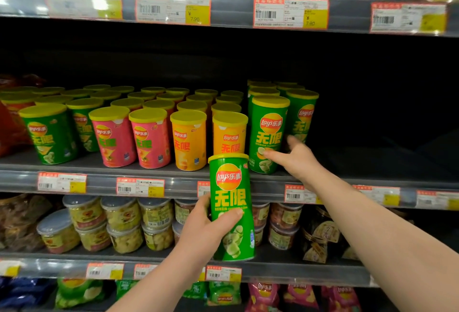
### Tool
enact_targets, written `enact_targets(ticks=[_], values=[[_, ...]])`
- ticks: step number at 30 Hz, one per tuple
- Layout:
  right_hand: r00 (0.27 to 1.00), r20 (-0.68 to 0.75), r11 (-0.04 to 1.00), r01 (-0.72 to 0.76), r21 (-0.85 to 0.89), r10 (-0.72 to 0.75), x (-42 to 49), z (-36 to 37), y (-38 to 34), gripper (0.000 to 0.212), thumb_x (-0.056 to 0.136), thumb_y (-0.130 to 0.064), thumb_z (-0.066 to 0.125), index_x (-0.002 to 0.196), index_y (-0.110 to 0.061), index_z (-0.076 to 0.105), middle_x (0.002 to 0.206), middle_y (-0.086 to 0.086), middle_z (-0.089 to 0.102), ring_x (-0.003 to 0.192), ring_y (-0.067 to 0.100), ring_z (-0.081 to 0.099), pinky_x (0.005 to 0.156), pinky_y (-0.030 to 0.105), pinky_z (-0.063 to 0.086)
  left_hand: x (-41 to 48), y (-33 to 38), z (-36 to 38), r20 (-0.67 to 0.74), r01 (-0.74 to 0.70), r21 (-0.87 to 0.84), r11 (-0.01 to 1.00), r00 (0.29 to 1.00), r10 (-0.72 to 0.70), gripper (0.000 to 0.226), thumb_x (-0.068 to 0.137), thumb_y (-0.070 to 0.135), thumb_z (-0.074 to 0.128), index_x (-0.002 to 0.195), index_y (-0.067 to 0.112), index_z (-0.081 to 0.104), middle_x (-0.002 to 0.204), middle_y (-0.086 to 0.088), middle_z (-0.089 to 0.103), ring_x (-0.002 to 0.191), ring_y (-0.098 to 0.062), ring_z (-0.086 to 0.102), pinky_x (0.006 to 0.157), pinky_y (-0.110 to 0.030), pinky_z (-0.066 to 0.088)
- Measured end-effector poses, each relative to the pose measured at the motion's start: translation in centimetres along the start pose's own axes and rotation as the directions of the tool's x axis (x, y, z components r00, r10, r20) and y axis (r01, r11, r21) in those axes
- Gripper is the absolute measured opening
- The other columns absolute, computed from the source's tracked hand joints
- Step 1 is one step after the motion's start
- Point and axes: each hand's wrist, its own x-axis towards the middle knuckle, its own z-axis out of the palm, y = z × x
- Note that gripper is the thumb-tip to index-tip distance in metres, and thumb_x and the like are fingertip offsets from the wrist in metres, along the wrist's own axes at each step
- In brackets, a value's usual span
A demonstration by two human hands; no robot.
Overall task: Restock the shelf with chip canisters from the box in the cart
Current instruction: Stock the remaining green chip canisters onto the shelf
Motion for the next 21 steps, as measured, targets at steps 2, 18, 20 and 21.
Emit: enact_targets(ticks=[2, 18, 20, 21], values=[[1.000, -0.010, 0.999, 0.004, -0.042, -0.005, -0.1, -0.4, 0.3, 0.079, 0.081, -0.028, 0.073, 0.145, -0.011, 0.031, 0.146, 0.010, 0.041, 0.131, 0.024, 0.042, 0.103, 0.034, 0.039, 0.3, 0.1, 0.6, 0.014, -0.017, 0.010, 1.000, 1.000, 0.016, 0.028, 0.083, 0.018, 0.069, 0.097, 0.035, 0.052, 0.093, 0.010, 0.071, 0.080, -0.008, 0.070, 0.069, -0.026, 0.054], [0.974, 0.211, 0.997, 0.078, 0.004, -0.077, -4.5, -7.2, -0.1, 0.043, 0.073, -0.047, 0.071, 0.110, -0.044, 0.048, 0.116, -0.014, 0.061, 0.109, 0.008, 0.058, 0.094, 0.037, 0.050, 4.0, 2.9, 9.7, 0.163, -0.323, 0.149, 0.935, 0.940, 0.299, 0.037, 0.080, 0.022, 0.074, 0.089, 0.049, 0.049, 0.079, 0.036, 0.061, 0.078, 0.018, 0.058, 0.064, -0.005, 0.046], [0.980, 0.150, 0.992, 0.128, 0.001, -0.126, -4.2, -7.7, -0.1, 0.044, 0.075, -0.031, 0.077, 0.108, -0.042, 0.050, 0.114, -0.014, 0.062, 0.108, 0.008, 0.059, 0.094, 0.037, 0.049, 4.1, 3.1, 10.2, 0.161, -0.370, 0.219, 0.903, 0.926, 0.340, 0.042, 0.080, 0.025, 0.073, 0.094, 0.055, 0.046, 0.088, 0.040, 0.056, 0.088, 0.018, 0.053, 0.072, -0.008, 0.044], [0.981, 0.123, 0.989, 0.149, 0.014, -0.150, -4.0, -8.0, -0.2, 0.047, 0.074, -0.027, 0.077, 0.111, -0.039, 0.050, 0.113, -0.014, 0.062, 0.107, 0.007, 0.059, 0.094, 0.035, 0.049, 4.2, 3.1, 10.2, 0.159, -0.400, 0.271, 0.876, 0.916, 0.369, 0.045, 0.081, 0.029, 0.072, 0.101, 0.057, 0.044, 0.096, 0.040, 0.052, 0.093, 0.017, 0.049, 0.077, -0.009, 0.042]])
